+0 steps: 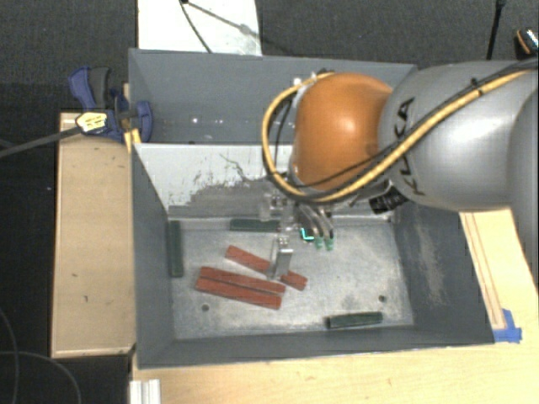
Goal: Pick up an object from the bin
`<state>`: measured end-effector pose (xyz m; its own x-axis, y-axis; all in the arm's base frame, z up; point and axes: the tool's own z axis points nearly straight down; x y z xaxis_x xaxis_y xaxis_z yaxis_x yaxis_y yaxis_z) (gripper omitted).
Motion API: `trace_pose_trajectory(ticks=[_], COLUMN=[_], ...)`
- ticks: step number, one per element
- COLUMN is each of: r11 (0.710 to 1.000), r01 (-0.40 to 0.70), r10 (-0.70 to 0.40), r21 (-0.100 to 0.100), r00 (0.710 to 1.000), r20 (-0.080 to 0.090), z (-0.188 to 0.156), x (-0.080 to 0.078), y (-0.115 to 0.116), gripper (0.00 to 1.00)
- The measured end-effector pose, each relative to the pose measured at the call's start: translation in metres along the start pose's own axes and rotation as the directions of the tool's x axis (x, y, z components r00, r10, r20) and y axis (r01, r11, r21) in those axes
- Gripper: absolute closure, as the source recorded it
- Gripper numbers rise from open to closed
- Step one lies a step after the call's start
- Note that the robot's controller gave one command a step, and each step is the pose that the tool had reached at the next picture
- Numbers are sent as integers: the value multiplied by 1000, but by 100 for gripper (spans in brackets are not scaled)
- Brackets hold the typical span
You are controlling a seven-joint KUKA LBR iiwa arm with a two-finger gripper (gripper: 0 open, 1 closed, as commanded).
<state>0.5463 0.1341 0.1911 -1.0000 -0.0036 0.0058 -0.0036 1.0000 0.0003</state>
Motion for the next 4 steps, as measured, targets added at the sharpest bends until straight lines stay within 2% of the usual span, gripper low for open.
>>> trace_pose_trajectory(ticks=[1, 2, 3, 4], r11=[999, 978, 939, 869], r01=[-43, -208, -343, -495], r10=[43, 208, 343, 495], r21=[0, -1, 1, 0], r00=[999, 978, 939, 869], r20=[0, 4, 1, 0], z=[125, 91, 91, 122], x=[25, 45, 46, 46], y=[22, 18, -3, 3], gripper=[0, 0, 0, 0])
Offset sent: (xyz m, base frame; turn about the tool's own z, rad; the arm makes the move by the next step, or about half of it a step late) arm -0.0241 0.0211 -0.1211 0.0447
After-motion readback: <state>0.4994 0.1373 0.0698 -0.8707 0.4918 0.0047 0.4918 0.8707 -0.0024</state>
